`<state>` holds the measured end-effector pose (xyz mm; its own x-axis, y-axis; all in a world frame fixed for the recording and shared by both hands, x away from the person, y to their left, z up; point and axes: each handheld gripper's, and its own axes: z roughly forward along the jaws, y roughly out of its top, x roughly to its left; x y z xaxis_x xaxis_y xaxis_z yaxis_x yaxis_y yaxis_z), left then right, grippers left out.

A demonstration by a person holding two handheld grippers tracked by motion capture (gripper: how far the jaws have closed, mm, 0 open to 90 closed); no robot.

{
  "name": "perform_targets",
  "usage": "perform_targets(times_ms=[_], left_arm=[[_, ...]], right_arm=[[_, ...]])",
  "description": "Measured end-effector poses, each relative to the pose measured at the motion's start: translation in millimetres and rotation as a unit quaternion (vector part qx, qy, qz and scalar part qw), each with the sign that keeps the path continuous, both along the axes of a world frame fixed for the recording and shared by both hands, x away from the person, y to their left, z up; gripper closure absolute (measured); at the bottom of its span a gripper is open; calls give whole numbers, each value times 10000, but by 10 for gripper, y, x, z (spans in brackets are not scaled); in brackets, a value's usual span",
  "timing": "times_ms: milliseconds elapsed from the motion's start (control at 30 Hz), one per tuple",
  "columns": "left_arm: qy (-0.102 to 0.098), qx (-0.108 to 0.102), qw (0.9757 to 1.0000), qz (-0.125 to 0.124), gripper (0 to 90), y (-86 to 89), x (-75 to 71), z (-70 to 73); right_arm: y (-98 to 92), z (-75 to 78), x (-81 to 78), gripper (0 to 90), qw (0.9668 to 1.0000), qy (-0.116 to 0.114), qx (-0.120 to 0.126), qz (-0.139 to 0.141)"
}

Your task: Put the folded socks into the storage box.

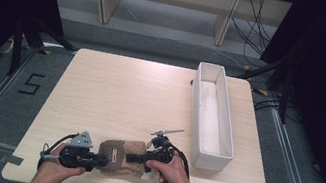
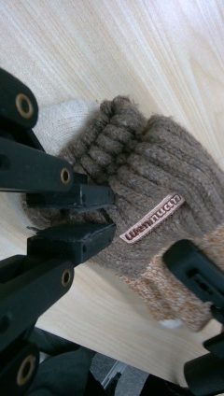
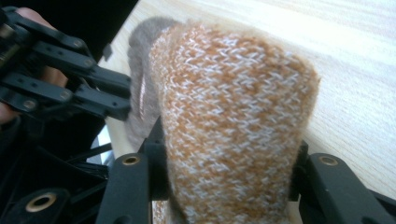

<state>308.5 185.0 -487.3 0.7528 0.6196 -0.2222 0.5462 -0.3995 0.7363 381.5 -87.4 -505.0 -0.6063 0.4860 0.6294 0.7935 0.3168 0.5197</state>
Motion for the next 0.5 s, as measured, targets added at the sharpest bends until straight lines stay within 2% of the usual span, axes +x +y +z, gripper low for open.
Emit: perform_targets(times_ms=[33,67,133,233,300,367,400,433,500], left_arm=[[-12,31,10000,-12,792,0,0,3],[-17,26,10000,-10,792,-3,-2,4],[-14,25,10000,-16,792,-2,0,5],[23,19,10000,-20,790,7,7,7],[12,-6,10000,6,789,1,0,5],[6,16,10000,-19,788,-1,2,8],[-17,27,10000,-52,787,3,12,7],[-17,23,10000,-47,786,2,15,6],[-21,38,10000,-54,786,1,10,8]], right_arm=[[4,13,-1,534,9999,54,35,-101],[5,12,5,534,10000,-26,80,-53],[5,18,3,534,10000,-28,68,0],[6,25,8,534,9998,172,78,0],[1,4,27,532,9999,109,113,33],[1,7,25,523,9997,216,36,-61],[-1,32,12,517,9988,455,-96,-143],[-7,21,18,513,9990,404,-78,-151],[-5,20,17,506,9984,556,61,-107]])
